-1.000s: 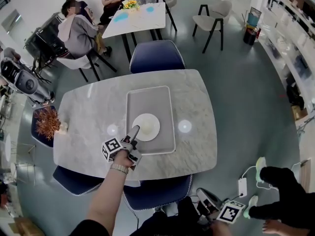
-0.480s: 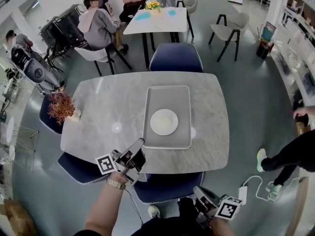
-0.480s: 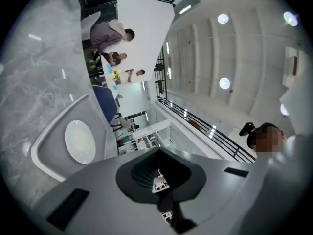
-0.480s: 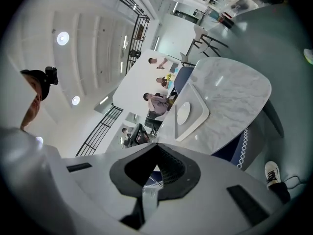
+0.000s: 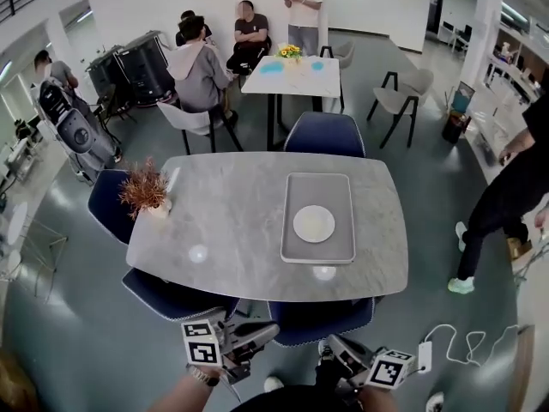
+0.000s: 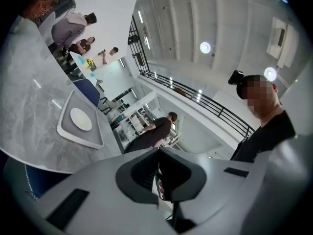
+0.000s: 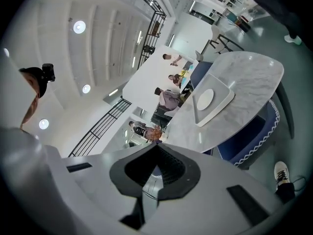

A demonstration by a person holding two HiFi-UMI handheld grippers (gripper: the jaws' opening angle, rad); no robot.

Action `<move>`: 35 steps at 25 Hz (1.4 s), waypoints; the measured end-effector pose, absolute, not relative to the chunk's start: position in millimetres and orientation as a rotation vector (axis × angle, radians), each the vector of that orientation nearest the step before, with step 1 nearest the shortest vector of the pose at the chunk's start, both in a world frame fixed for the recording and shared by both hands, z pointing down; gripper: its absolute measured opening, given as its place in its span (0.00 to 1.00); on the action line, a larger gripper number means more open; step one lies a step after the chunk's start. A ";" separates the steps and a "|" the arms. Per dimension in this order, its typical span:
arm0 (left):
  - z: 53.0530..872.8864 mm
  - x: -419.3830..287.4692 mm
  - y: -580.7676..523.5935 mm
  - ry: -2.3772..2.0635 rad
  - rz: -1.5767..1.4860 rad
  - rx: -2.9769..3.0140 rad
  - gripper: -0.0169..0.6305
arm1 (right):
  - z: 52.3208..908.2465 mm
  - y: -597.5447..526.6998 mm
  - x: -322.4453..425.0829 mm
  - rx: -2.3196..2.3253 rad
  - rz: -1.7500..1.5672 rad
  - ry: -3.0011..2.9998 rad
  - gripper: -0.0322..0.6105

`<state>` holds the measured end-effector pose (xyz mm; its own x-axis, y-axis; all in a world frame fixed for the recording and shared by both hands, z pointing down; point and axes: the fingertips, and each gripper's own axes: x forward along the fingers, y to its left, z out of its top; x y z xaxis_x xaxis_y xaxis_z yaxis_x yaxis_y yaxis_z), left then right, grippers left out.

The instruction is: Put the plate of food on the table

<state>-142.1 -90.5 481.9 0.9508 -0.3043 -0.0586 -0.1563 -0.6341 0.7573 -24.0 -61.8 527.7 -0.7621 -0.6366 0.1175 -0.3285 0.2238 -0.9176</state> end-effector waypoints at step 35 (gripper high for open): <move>506.9 -172.8 91.5 -0.189 -0.102 2.277 0.04 | 519.9 70.3 -98.0 -0.905 -1.476 2.293 0.07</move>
<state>-172.8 91.5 506.9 0.9854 -0.1702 -0.0109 -0.1030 -0.6449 0.7573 -98.0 70.3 519.9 -0.7693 -0.6300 0.1060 -0.3573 0.2867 -0.8889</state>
